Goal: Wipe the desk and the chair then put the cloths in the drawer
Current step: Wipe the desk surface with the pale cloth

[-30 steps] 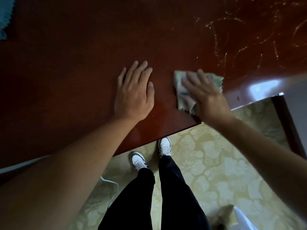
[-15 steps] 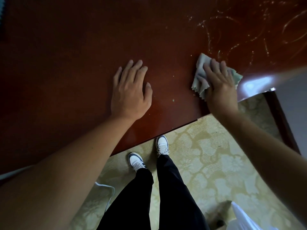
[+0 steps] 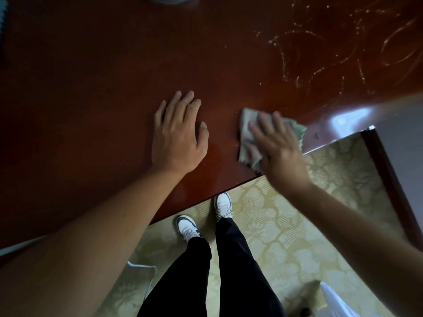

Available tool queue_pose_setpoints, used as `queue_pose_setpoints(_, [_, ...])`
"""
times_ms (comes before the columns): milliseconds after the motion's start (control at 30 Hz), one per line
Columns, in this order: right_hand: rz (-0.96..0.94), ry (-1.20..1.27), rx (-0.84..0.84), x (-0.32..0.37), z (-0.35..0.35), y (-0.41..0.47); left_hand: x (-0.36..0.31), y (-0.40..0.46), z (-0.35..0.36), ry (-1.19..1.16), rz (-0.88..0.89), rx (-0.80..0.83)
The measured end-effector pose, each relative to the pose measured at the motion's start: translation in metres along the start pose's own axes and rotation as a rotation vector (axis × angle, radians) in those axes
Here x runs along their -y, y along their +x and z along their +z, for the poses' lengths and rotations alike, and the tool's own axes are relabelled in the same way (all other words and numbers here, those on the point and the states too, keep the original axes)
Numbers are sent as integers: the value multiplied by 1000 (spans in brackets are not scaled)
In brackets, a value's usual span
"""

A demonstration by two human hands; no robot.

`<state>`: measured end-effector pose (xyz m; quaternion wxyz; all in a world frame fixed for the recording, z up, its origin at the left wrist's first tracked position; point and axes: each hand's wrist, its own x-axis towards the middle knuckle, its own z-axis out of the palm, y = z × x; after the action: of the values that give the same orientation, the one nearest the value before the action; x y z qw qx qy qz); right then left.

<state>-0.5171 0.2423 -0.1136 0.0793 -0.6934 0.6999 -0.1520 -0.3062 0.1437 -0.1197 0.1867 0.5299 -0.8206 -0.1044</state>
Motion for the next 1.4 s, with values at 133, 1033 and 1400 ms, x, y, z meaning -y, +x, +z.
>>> queue_pose_setpoints(133, [-84,-23,28,-14,-3,20,-1,0,0,13,2,9])
queue_pose_setpoints(1033, [-234,1,23,8,9,56,1,0,0,22,4,13])
queue_pose_setpoints(1400, [-45,20,-70,37,19,53,1,1,1,7,12,-26])
